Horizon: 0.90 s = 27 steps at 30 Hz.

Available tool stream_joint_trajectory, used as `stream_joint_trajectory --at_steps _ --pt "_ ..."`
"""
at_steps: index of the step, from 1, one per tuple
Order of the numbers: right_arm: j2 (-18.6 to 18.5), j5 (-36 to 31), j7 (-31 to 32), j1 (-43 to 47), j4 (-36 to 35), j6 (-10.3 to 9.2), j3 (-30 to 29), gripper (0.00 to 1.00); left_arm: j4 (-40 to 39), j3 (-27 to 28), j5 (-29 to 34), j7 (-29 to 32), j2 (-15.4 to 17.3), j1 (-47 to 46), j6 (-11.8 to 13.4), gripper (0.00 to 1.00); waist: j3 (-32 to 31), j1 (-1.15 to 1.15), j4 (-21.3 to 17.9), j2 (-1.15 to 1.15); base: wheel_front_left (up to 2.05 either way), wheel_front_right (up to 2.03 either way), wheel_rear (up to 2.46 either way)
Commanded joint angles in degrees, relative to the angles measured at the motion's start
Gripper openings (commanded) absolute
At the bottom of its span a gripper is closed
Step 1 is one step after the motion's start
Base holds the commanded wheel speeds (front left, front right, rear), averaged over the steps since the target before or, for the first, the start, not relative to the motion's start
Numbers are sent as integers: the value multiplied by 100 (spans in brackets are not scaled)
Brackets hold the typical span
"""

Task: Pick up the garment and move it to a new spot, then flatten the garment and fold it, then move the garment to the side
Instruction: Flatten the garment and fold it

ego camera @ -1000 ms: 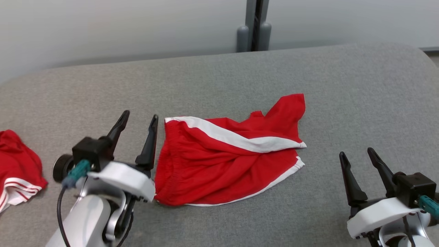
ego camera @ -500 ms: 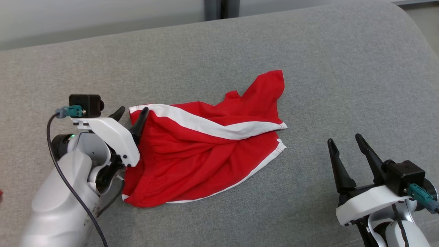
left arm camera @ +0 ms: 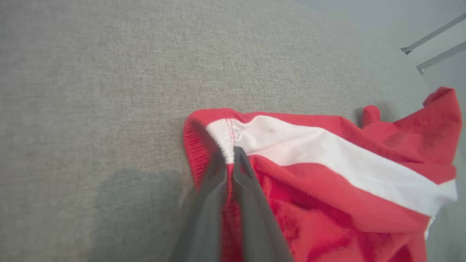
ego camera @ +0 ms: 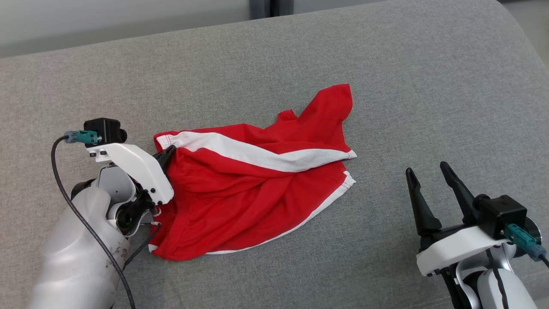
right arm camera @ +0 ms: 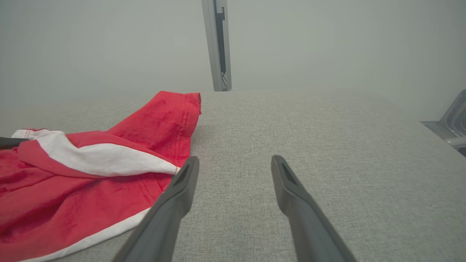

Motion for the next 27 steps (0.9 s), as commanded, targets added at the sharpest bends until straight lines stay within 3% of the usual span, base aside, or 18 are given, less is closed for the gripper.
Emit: stream_joint_trajectory --at_steps 1,13,20,26,27 --pt "-15 29 -17 -102 10 -2 -18 100 40 -23 -29 48 27 -19 -41 0 3 0 6 0 0 0 0" --pt "-471 0 149 -775 437 -2 458 100 -68 -430 475 -704 139 -248 -97 0 31 0 189 0 0 0 0" --pt "-778 333 189 -1390 1464 -3 1249 100 -329 -664 569 -894 8 -284 -108 0 103 0 523 0 0 0 0" --pt "-779 622 95 -1941 2505 -3 1645 100 -611 -783 563 -1007 -37 -199 -118 0 200 0 750 0 0 0 0" --pt "-772 676 34 -2033 2635 -2 1699 64 -652 -802 575 -1020 -37 -178 -119 0 216 0 780 0 0 0 0"
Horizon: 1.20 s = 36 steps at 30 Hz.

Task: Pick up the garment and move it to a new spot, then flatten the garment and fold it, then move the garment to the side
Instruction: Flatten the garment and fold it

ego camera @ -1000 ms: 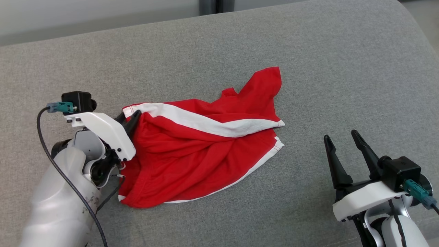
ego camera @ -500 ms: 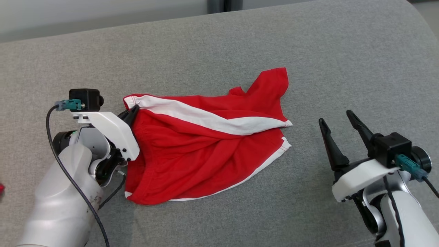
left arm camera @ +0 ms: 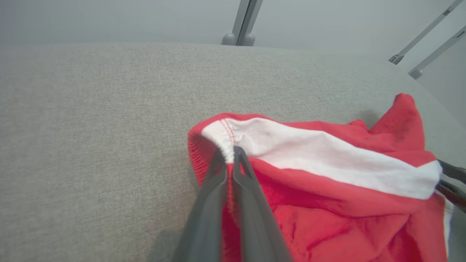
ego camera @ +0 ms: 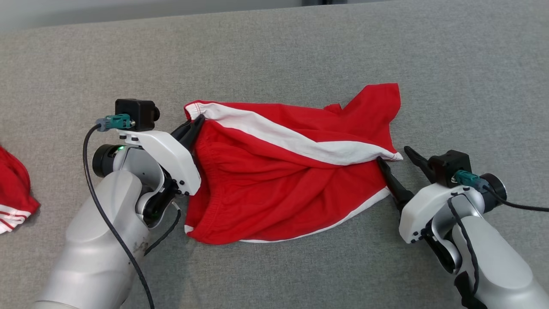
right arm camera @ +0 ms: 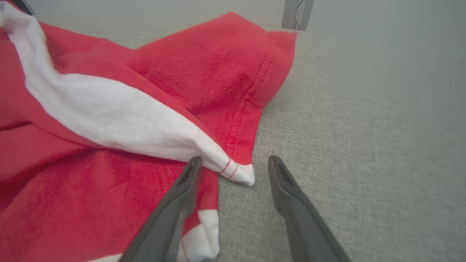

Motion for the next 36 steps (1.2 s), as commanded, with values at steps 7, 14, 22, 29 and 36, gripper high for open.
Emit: stream_joint_trajectory --at_steps 7,14,22,29,36 --pt "-112 342 -383 -398 489 -3 251 0 -417 -68 75 -198 84 130 -21 0 30 0 134 0 0 0 0" --pt "-386 473 -821 -563 -114 -3 -25 0 -1312 -48 300 -432 378 304 261 0 -140 0 91 0 0 0 0" --pt "-592 80 -581 -426 -1821 -3 -840 0 -3051 154 586 -525 872 526 794 0 -490 0 13 0 0 0 0" --pt "-471 -328 143 -210 -3578 -3 -1541 0 -4623 327 1005 -389 1297 704 1402 0 -843 0 -28 0 0 0 0" --pt "-346 -373 686 50 -4364 -3 -1810 0 -5455 402 1152 -192 1443 917 1819 0 -1029 0 -31 0 0 0 0"
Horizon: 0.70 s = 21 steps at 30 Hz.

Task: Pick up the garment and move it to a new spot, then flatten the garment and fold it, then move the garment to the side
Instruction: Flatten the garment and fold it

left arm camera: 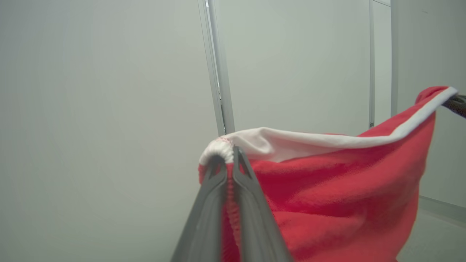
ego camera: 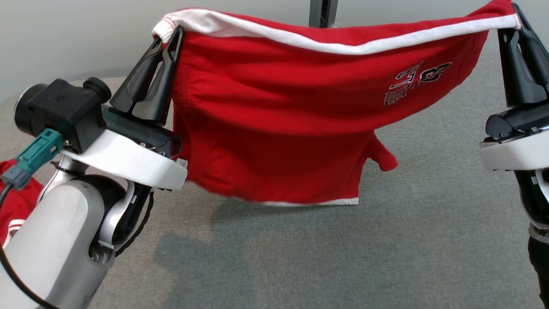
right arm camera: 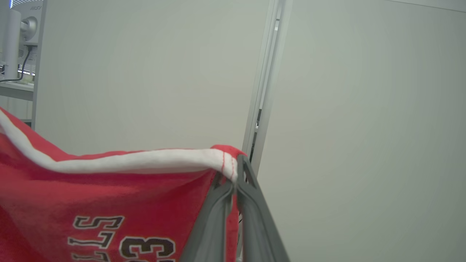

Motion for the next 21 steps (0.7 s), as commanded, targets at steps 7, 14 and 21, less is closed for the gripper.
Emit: stream_joint_trajectory --at_steps 7,14,21 --pt "52 134 238 170 -146 -4 -51 0 -228 50 -29 105 99 175 150 0 -20 0 -1 0 0 0 0" --pt "-2 459 185 -485 231 -4 -26 0 60 52 -105 35 -12 -352 -83 0 300 0 -12 0 0 0 0" --pt "-177 780 -123 -2001 1481 -3 157 0 1379 -7 -205 -248 -476 -1772 -655 0 738 0 76 0 0 0 0"
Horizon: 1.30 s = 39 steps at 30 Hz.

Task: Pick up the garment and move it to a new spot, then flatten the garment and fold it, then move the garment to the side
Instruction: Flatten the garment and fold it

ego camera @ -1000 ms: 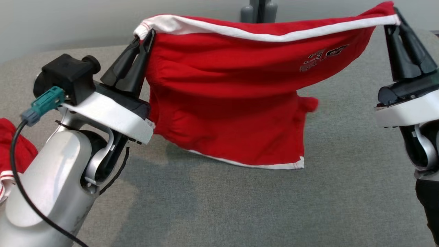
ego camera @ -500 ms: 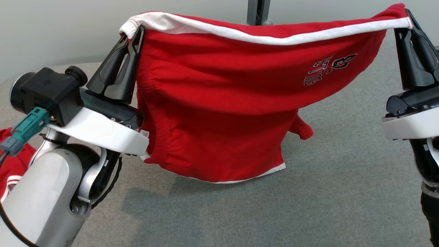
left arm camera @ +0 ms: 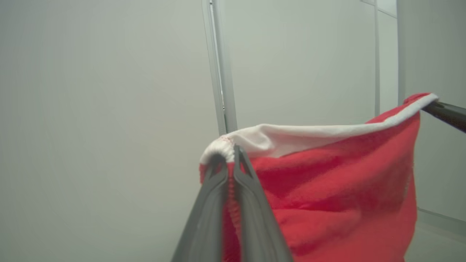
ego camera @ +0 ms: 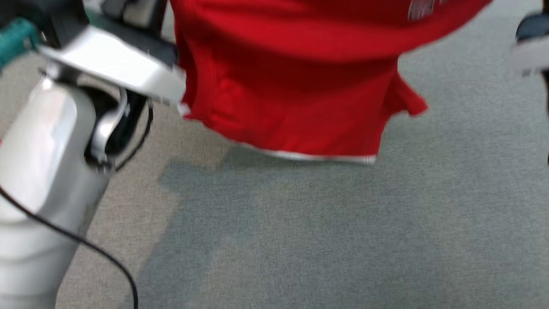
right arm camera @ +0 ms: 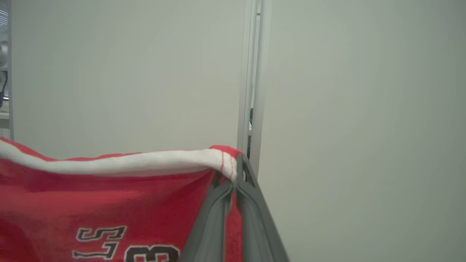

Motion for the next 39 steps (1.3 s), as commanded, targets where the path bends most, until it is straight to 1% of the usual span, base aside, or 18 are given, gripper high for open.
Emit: stream_joint_trajectory --at_steps 1,4,9,13,17,18,20,24,27,30,34,36,39 --pt "-34 38 -99 -347 263 -2 66 0 309 7 -16 -88 -86 -332 -110 0 184 0 53 0 0 0 0" --pt "-6 91 -319 -1094 939 -2 292 0 1088 13 6 -312 -301 -989 -310 0 394 0 87 0 0 0 0" --pt "111 193 -763 -2228 2199 -2 662 0 2504 72 29 -770 -632 -1897 -552 0 617 0 151 0 0 0 0" --pt "275 243 -1188 -2881 3212 -2 900 0 3613 88 40 -1184 -842 -2345 -714 0 713 0 160 0 0 0 0" --pt "456 353 -1338 -3257 4192 -3 1188 0 4578 119 -42 -1407 -1043 -2535 -874 0 811 0 154 0 0 0 0" --pt "456 353 -1338 -3257 4192 -3 1188 0 4578 119 -42 -1407 -1043 -2535 -874 0 811 0 154 0 0 0 0" --pt "541 450 -1410 -3314 4562 -2 1323 0 4971 121 -77 -1460 -1138 -2528 -945 0 854 0 147 0 0 0 0" --pt "631 634 -1509 -3115 5100 -3 1661 0 5565 111 -138 -1537 -1284 -2316 -1065 0 936 0 110 0 0 0 0" --pt "649 845 -1591 -2796 5304 -3 1880 0 5787 168 -169 -1555 -1351 -2060 -1122 0 948 0 77 0 0 0 0" --pt "617 1117 -1645 -2322 5352 -3 2025 0 5704 309 -133 -1555 -1405 -1618 -1149 0 941 0 68 0 0 0 0" --pt "535 1543 -1676 -1502 5218 -3 2100 0 5424 467 55 -1556 -1483 -880 -1164 0 898 0 81 0 0 0 0" --pt "461 1723 -1677 -1091 5009 -3 2048 0 5252 555 149 -1557 -1499 -498 -1169 0 855 0 87 0 0 0 0" --pt "424 1826 -1673 -290 4707 -3 2140 0 4999 654 348 -1557 -1517 151 -1179 0 705 0 56 0 0 0 0"
